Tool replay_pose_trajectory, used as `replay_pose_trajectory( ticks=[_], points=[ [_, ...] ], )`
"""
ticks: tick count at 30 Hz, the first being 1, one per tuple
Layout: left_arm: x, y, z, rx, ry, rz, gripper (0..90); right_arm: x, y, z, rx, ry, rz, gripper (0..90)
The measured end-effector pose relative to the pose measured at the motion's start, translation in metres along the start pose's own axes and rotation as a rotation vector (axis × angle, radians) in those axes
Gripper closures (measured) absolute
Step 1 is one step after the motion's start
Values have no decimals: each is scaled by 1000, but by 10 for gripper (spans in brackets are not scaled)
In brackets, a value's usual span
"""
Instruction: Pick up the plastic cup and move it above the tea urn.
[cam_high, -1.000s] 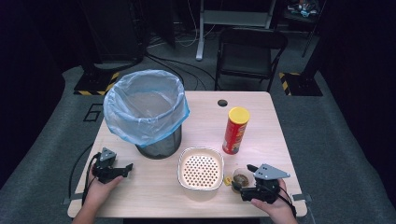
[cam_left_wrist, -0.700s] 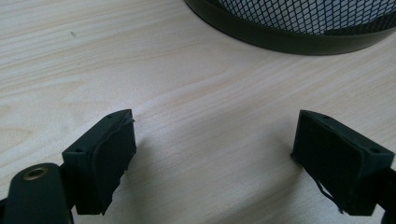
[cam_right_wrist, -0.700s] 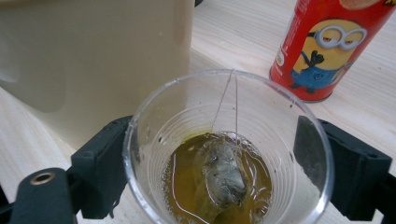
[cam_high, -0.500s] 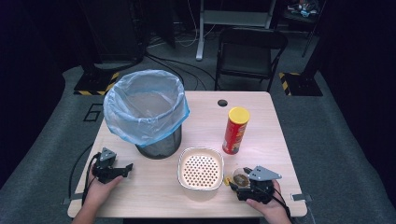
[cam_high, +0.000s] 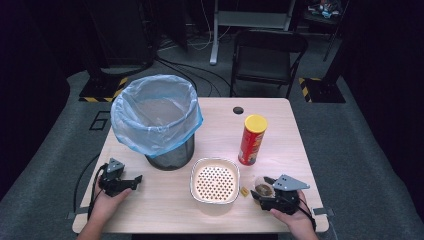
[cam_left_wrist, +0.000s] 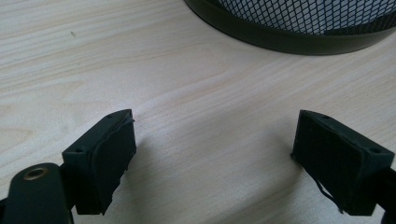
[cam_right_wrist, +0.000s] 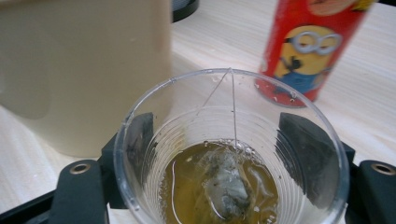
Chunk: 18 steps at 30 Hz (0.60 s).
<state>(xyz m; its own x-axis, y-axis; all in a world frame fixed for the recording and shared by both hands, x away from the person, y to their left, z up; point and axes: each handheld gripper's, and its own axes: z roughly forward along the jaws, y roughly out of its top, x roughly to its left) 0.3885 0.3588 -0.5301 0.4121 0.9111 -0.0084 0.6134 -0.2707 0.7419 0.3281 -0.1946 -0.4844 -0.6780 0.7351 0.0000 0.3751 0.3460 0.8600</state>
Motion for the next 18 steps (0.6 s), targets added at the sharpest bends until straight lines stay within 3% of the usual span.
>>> replay_pose_trajectory(
  ticks=[3,10,14,16,18],
  points=[
    [0,0,0,0,0,0,129,-8,0,-4,-2,-13,5,278],
    [0,0,0,0,0,0,129,-42,-14,-9,-11,-31,24,277],
    [0,0,0,0,0,0,129,-45,-19,-11,-29,-31,33,270],
    [0,0,0,0,0,0,129,-48,-22,-12,-45,-23,12,255],
    [0,0,0,0,0,0,129,-48,-24,-13,-55,-33,28,245]
  ],
)
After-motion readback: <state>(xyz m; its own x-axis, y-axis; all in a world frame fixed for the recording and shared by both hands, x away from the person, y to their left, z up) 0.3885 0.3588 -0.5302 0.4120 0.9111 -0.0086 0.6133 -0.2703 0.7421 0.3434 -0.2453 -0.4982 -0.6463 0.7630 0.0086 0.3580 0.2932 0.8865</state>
